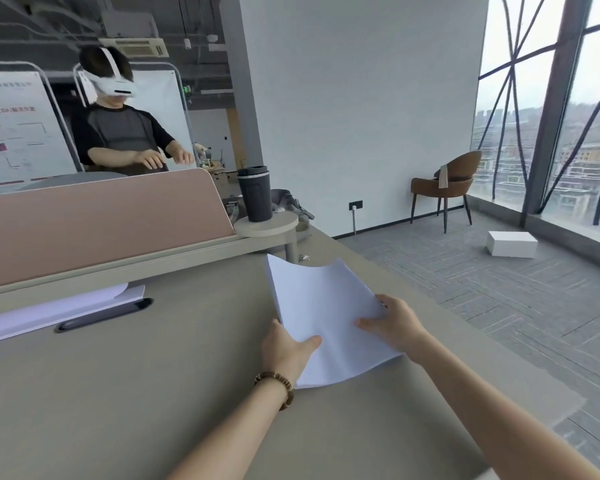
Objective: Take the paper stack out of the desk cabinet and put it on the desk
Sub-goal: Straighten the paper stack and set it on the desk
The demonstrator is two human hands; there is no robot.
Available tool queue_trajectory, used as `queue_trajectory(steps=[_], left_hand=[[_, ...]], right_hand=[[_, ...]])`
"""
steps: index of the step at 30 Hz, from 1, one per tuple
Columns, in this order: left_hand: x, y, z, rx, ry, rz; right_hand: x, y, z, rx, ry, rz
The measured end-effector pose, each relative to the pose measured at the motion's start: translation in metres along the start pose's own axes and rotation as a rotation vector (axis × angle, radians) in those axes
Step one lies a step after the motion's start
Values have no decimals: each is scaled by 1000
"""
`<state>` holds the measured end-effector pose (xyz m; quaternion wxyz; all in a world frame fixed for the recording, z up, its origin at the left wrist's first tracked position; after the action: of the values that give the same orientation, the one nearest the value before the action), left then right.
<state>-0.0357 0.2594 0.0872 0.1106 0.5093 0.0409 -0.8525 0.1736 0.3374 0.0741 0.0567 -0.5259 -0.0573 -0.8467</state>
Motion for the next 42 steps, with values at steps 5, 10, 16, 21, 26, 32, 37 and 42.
queue_trajectory(steps=[5,10,16,21,26,32,37,42], left_hand=[[-10,-21,-23,-6,-73,54],[-18,-34,-36,-43,-181,64],[-12,-58,-44,-113,-379,82],[-3,-73,-46,-124,-422,99],[-2,-80,-51,-115,-489,96],[0,-84,-51,-73,-616,151],[-7,-82,-43,25,-650,193],[-5,-77,-36,65,-649,207]], right_hand=[[-3,-26,21,21,150,-10],[-5,-48,31,44,205,-24],[-9,-62,32,62,257,-59],[-11,-70,31,11,392,-111],[-11,-76,27,-13,588,-89],[-10,-82,30,-5,688,-130],[-8,-83,31,13,844,-123],[-1,-77,31,-56,982,-65]])
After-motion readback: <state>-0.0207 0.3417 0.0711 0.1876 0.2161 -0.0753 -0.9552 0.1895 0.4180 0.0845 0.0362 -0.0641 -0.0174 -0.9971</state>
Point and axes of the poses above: each hand's wrist, its own y-axis away from the middle knuckle, its own z-axis out of the back of the hand, x = y × z, the point moved 1 cm from there along -y, towards the middle knuckle, and after that the axes turned 11 degrees about x, right-handed, at the moved point
